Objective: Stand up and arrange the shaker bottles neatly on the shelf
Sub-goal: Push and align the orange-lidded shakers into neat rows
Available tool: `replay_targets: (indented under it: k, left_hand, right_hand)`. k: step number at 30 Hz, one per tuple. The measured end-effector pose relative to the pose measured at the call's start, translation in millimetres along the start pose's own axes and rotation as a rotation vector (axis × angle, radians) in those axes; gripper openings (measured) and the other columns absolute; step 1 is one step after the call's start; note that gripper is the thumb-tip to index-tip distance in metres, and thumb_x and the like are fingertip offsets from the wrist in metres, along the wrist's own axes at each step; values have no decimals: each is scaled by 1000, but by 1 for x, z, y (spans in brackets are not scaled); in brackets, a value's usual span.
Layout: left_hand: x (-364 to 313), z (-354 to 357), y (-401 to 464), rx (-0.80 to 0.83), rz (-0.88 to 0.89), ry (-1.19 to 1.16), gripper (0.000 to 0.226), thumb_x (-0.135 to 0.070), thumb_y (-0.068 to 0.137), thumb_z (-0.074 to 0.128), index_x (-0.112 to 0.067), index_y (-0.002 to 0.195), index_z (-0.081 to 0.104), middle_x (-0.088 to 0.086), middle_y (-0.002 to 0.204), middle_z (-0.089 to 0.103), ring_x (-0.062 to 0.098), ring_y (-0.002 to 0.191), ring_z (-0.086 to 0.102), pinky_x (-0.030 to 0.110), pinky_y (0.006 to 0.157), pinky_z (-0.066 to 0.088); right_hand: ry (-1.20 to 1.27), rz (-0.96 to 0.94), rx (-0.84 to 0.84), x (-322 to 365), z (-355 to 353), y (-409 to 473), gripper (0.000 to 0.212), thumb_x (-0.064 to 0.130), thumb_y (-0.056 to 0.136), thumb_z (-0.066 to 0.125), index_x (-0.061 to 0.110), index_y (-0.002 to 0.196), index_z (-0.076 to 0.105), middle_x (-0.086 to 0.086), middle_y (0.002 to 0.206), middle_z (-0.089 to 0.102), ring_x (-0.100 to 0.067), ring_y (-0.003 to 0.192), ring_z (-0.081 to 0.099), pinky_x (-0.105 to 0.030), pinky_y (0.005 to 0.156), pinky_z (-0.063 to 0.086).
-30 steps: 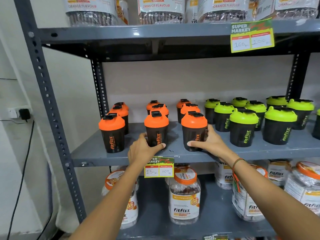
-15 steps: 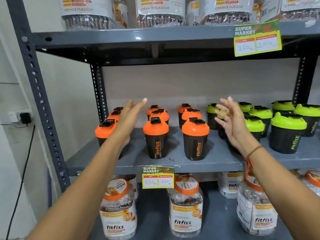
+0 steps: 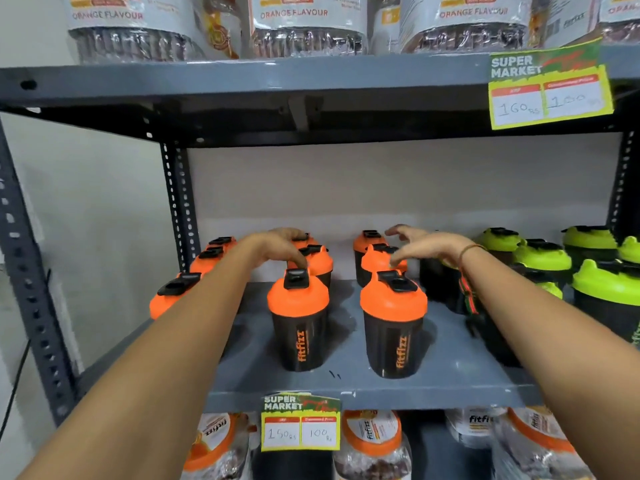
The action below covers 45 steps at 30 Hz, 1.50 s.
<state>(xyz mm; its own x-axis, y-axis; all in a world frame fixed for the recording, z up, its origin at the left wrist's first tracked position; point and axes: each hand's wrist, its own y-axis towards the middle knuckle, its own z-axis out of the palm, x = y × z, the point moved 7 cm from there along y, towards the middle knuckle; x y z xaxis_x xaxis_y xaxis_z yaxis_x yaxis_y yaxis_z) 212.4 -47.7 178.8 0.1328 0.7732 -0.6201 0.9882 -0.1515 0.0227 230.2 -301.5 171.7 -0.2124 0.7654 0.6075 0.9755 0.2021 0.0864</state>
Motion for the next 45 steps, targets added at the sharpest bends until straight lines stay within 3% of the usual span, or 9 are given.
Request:
replay_targets:
  k: [3,7,11,17,24,27,30,36,45]
  left_hand:
    - [4,5,10,66,-69,24,90,-14,73,77,-27,147,27,2,150,30,26,136,31,43,111,28]
    - [8,11,20,59,-64,28,87,-19,70,80,-34,141,33,3,146,35,28,130,38,45,106,37]
    - [16,14,25,13,-43,-65,85,-20,67,82,-33,137,37,7,131,44,27,116,49,46,101,44]
    - [18,11,22,-83,-6,-86,78,-24,63,84,-28,129,42,7,118,53,23,102,56,35,78,48]
    - [22,3,13,-197,-25,-25,82,-36,56,87,-26,125,44,0,106,47,11,80,49,23,54,39]
    - [22,1,13,-217,-36,46,86,-43,55,86,-25,126,42,-3,96,49,9,73,49,23,53,39]
    - [22,-1,12,-237,-53,100,86,-46,53,85,-26,125,42,-8,81,47,7,68,49,25,52,40]
    - [20,-3,13,-192,-90,172,83,-45,58,83,-26,127,41,-6,83,49,11,69,53,26,55,44]
    - [19,-4,18,-158,-109,179,83,-42,60,85,-21,127,41,6,106,55,17,72,56,34,71,52]
  right_hand:
    - [11,35,41,-7,6,7,76,15,83,70,27,150,35,-7,146,43,-24,126,45,-38,97,45]
    - [139,24,66,-18,15,17,75,12,85,71,23,150,35,-7,144,50,-7,82,64,-39,85,53]
    - [169,-32,34,-20,19,22,76,14,83,75,20,148,37,-4,138,53,-19,112,60,-31,80,58]
    - [188,-53,-26,-20,24,28,75,15,80,79,19,144,40,4,114,54,-5,76,56,-12,47,47]
    - [105,-55,-131,-20,22,30,77,30,73,86,20,137,44,2,117,54,-3,75,53,-18,54,41]
    - [101,-42,-140,-19,21,30,74,32,71,86,21,132,45,5,106,56,-6,67,51,-14,43,39]
    - [100,-30,-149,-19,20,29,70,31,71,86,21,128,47,2,103,57,-11,76,58,-22,54,47]
    - [89,-8,-128,-20,18,29,72,31,69,86,20,129,47,-7,116,61,-26,107,65,-44,87,59]
    - [80,-18,-102,-23,19,32,71,34,69,86,26,127,45,9,100,54,-16,95,63,-40,86,59]
